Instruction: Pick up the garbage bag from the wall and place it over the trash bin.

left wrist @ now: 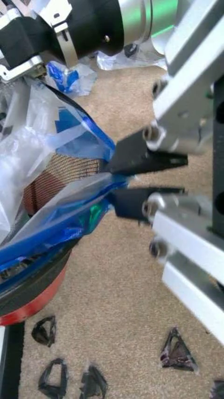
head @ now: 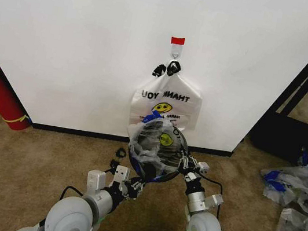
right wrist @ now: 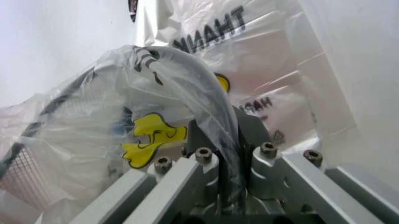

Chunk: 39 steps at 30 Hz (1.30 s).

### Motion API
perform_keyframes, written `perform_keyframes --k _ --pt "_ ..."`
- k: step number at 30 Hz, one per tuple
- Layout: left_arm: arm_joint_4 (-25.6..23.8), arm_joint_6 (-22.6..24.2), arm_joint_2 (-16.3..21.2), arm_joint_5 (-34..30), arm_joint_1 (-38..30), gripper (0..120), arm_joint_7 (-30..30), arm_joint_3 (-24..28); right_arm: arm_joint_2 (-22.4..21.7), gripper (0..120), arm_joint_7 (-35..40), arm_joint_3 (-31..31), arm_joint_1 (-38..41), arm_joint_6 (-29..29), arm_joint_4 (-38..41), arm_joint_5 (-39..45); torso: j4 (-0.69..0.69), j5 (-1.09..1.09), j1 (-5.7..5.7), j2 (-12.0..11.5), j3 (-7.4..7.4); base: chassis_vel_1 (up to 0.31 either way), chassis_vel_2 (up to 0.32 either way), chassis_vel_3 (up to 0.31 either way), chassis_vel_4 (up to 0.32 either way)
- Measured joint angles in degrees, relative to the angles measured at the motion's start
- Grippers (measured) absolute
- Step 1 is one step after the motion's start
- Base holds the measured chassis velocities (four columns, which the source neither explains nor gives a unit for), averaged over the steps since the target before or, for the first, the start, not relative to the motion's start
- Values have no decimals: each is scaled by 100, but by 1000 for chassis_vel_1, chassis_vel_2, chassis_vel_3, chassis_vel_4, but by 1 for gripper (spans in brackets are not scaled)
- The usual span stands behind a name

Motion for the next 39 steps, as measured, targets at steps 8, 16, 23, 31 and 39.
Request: perform_keyframes --k 8,16,23,31,39 --pt "-167 -80 92 252 193 0 378 -77 -13 0 60 -3 41 -2 2 73 0 0 0 0 0 0 0 0 0" --pt "53 -197 238 1479 334 0 1115 39 -91 0 187 -87 58 -104 242 763 0 0 0 0 0 0 0 0 0" --pt "446 -163 205 2373 298 0 1275 130 -238 0 164 -115 -55 -264 557 1267 0 0 0 0 0 0 0 0 0" --pt "1027 -178 171 3064 97 0 1266 135 -417 0 60 -152 -158 -381 839 1403 1 0 -1 0 0 0 0 0 0" --pt "1620 -373 28 3323 -314 0 1097 179 -733 0 140 -227 -362 -725 1057 1345 0 0 -1 1 0 0 0 0 0"
